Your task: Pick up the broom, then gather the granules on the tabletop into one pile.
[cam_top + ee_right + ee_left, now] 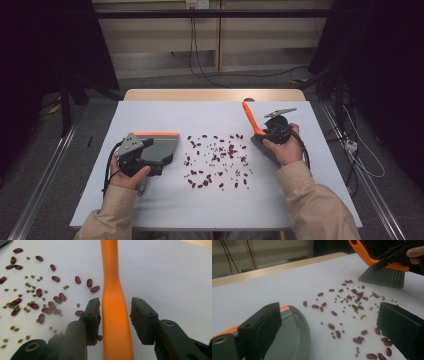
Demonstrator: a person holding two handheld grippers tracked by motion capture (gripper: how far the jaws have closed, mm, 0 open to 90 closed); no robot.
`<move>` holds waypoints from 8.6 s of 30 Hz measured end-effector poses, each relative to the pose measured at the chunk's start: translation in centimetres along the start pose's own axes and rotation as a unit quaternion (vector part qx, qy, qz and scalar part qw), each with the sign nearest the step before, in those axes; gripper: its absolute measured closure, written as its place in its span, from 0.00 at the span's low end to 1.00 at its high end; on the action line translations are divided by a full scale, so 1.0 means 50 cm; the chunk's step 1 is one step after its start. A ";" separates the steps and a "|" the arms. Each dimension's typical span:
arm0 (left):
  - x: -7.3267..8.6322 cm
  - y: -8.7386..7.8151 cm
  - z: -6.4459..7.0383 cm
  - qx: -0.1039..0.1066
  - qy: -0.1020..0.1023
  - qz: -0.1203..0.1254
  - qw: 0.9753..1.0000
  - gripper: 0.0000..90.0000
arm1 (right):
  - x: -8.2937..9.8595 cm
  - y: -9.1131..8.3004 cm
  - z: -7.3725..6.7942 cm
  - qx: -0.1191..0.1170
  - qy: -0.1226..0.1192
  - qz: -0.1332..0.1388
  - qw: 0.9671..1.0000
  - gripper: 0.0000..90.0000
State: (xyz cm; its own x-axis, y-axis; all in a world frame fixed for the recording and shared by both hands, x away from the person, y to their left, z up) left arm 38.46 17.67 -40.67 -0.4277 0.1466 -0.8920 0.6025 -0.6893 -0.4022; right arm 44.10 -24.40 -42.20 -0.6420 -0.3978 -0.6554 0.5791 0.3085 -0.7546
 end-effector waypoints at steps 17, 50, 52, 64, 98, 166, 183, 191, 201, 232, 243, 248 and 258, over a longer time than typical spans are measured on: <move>0.007 -0.007 -0.006 -0.001 -0.005 -0.004 1.000 0.06 | 0.045 -0.018 0.006 -0.001 0.003 -0.001 1.000 0.79; 0.041 -0.025 -0.027 0.014 -0.015 -0.022 1.000 0.06 | -0.005 0.001 0.031 -0.013 -0.005 0.072 0.997 0.79; 0.042 -0.026 -0.028 0.012 -0.017 -0.021 1.000 0.06 | -0.011 0.005 0.030 -0.012 -0.007 0.074 0.997 0.79; 0.046 -0.027 -0.030 0.014 -0.020 -0.023 0.999 0.06 | -0.049 0.041 0.036 0.004 -0.042 0.085 0.995 0.79; 0.045 -0.027 -0.033 0.006 -0.020 -0.021 1.000 0.06 | -0.031 0.060 -0.075 -0.095 -0.236 0.038 0.966 0.79; 0.044 -0.032 -0.042 0.001 -0.027 -0.018 0.999 0.06 | -0.082 0.102 -0.165 -0.154 -0.323 0.053 0.932 0.79; 0.043 -0.032 -0.038 -0.001 -0.021 -0.018 1.000 0.06 | -0.051 0.063 -0.184 -0.161 -0.325 0.064 0.930 0.79; 0.043 -0.030 -0.037 0.000 -0.022 -0.018 1.000 0.06 | -0.082 0.067 -0.147 -0.145 -0.277 0.103 0.944 0.79; 0.044 -0.029 -0.038 0.003 -0.021 -0.020 1.000 0.06 | -0.127 0.101 -0.141 -0.131 -0.265 0.114 0.949 0.79; 0.047 -0.035 -0.047 -0.001 -0.030 -0.018 0.999 0.06 | -0.191 0.209 -0.232 -0.157 -0.354 0.083 0.918 0.79; 0.052 -0.048 -0.051 -0.006 -0.029 -0.020 0.999 0.06 | -0.143 0.158 -0.253 -0.200 -0.400 0.081 0.891 0.79; 0.055 -0.049 -0.051 -0.007 -0.029 -0.023 0.999 0.06 | -0.119 0.132 -0.260 -0.212 -0.408 0.077 0.885 0.79; 0.056 -0.050 -0.049 -0.006 -0.024 -0.024 0.999 0.06 | -0.118 0.112 -0.242 -0.213 -0.371 0.119 0.896 0.79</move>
State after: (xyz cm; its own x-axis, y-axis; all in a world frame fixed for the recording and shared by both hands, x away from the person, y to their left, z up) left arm 37.40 21.54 -42.65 -0.4880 0.1436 -0.8609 0.5894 -0.6733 -0.4464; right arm 45.04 -9.86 -42.93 0.0761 -0.6927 -0.7172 0.3104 0.7000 -0.6432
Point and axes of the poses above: each handheld gripper's, and its own axes: y roughly forward along the jaws, x roughly out of its underside, z roughly to its right, the point moved 2 cm from there along y, roughly forward along the jaws, and after that the axes turned 7 degrees about -y, right-handed, at the moved point
